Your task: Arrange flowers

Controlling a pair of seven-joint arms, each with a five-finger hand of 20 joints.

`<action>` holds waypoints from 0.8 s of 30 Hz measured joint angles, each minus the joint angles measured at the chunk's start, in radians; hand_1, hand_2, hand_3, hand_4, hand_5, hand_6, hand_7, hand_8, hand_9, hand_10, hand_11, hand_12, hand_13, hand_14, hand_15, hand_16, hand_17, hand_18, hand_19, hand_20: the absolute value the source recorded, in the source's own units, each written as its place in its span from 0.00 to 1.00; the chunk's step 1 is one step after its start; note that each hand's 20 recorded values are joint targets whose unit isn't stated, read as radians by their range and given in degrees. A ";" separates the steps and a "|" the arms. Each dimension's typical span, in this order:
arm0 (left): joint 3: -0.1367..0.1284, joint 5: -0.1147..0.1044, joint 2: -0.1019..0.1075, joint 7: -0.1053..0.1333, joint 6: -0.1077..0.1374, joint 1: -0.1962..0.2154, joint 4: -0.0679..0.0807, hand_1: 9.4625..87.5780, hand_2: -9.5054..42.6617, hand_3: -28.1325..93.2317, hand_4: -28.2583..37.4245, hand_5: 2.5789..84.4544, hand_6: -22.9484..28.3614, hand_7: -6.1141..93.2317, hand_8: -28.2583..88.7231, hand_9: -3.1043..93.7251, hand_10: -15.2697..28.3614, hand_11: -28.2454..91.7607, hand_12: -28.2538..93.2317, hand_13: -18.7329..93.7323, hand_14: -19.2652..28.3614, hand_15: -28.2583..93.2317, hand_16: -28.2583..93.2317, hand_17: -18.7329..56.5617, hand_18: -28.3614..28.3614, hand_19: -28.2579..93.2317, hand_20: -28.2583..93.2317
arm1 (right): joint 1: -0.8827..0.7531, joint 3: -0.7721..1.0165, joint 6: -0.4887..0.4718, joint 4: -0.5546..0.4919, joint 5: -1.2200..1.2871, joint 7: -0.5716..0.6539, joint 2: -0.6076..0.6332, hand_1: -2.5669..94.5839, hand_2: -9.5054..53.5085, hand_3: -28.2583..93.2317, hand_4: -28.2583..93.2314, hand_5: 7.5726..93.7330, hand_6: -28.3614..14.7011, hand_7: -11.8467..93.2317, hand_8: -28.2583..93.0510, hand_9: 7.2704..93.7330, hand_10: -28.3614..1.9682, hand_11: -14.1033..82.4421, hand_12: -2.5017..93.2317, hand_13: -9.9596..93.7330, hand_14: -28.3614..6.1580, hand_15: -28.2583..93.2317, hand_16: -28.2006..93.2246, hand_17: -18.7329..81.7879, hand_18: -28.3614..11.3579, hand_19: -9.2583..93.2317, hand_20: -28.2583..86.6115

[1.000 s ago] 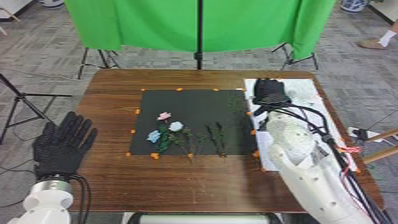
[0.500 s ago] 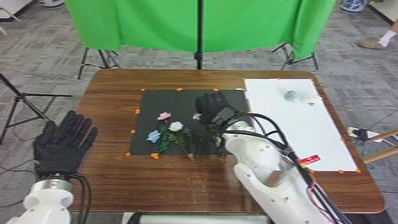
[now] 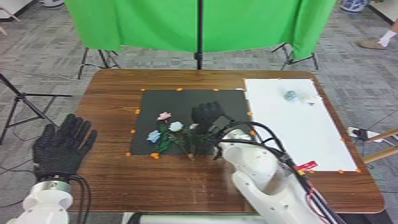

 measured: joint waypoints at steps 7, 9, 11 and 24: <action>0.000 -0.015 0.000 0.008 0.020 -0.001 -0.001 0.25 0.54 0.84 0.00 0.58 0.62 0.27 0.15 0.47 0.68 0.46 0.33 0.44 0.71 0.60 0.18 0.20 0.75 0.52 0.39 | -0.005 0.005 -0.052 0.001 0.003 0.003 -0.011 0.63 0.00 0.82 0.00 0.71 0.57 0.29 0.24 0.75 0.47 0.27 0.30 0.67 0.53 0.53 0.50 0.48 0.18 0.85 0.51; 0.000 -0.018 0.000 0.008 0.024 -0.003 -0.001 0.25 0.54 0.84 0.00 0.58 0.62 0.27 0.15 0.47 0.69 0.46 0.33 0.44 0.71 0.60 0.18 0.20 0.75 0.52 0.39 | -0.006 0.012 -0.075 0.003 0.010 0.010 -0.014 0.63 0.00 0.82 0.00 0.69 0.58 0.28 0.23 0.74 0.46 0.28 0.29 0.66 0.52 0.53 0.49 0.48 0.18 0.84 0.50; 0.000 -0.019 0.000 0.008 0.026 -0.004 -0.001 0.25 0.54 0.84 0.00 0.58 0.62 0.27 0.15 0.47 0.69 0.46 0.33 0.44 0.71 0.61 0.18 0.20 0.75 0.52 0.39 | -0.009 0.021 -0.104 0.003 0.018 0.016 -0.017 0.65 0.00 0.82 0.00 0.68 0.60 0.28 0.18 0.72 0.46 0.29 0.28 0.66 0.52 0.53 0.49 0.47 0.18 0.84 0.50; -0.001 -0.020 -0.002 0.006 0.032 -0.004 -0.002 0.25 0.54 0.84 0.00 0.58 0.62 0.27 0.14 0.47 0.68 0.46 0.33 0.44 0.71 0.61 0.18 0.20 0.75 0.52 0.39 | -0.035 0.055 -0.175 -0.043 0.057 0.027 -0.018 0.56 0.00 0.89 0.00 0.60 0.52 0.24 0.14 0.66 0.38 0.32 0.20 0.63 0.41 0.57 0.39 0.46 0.16 0.83 0.49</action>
